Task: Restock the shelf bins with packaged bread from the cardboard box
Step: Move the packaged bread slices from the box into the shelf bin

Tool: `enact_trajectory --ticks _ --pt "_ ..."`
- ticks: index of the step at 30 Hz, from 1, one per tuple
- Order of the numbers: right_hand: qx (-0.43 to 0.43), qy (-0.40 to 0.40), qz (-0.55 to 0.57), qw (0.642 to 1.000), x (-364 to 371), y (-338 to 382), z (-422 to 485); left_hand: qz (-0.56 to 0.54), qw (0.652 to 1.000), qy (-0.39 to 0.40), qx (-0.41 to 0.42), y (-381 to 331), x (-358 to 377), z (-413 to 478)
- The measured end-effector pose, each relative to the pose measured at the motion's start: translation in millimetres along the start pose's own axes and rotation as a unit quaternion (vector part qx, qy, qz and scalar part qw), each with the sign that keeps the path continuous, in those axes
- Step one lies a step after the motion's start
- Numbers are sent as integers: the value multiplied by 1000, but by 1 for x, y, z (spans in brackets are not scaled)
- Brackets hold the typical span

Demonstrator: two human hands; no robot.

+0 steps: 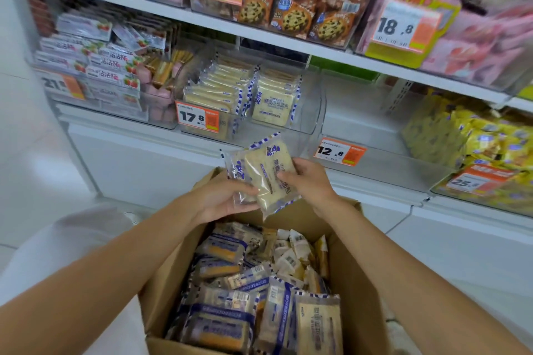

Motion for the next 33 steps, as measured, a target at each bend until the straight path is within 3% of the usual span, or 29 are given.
enact_trajectory --ticks 4,9,14,17,20,27,31,33 --pt "-91 47 -149 984 1 25 -6 9 999 32 -42 -9 1 -6" --pt "-135 68 -309 939 -10 46 1 0 995 77 -62 -23 7 -13" --pt "-129 132 -371 910 1 60 -2 137 989 -2 -64 -31 9 -11" --pt "-63 169 -385 905 -1 64 -1 167 984 -15 -57 -38 9 -6" --pt "-70 149 -429 888 -9 79 3 229 973 -19 -38 -55 4 3" --pt "-176 -30 -546 819 -56 136 37 504 858 -82 64 -147 -28 33" --pt "-161 -65 -570 803 -64 143 94 634 737 -195 130 -189 -58 62" --pt "-114 -58 -595 793 -62 135 132 717 662 -202 81 -195 -75 83"
Point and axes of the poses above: each hand's wrist, its own z-axis towards the middle knuckle, its own x-axis out of the palm, y = z × x, the point moved 5 cm from there along z, towards the middle knuckle, and after that the axes turned 13 degrees about y, right-handed, at the moved point
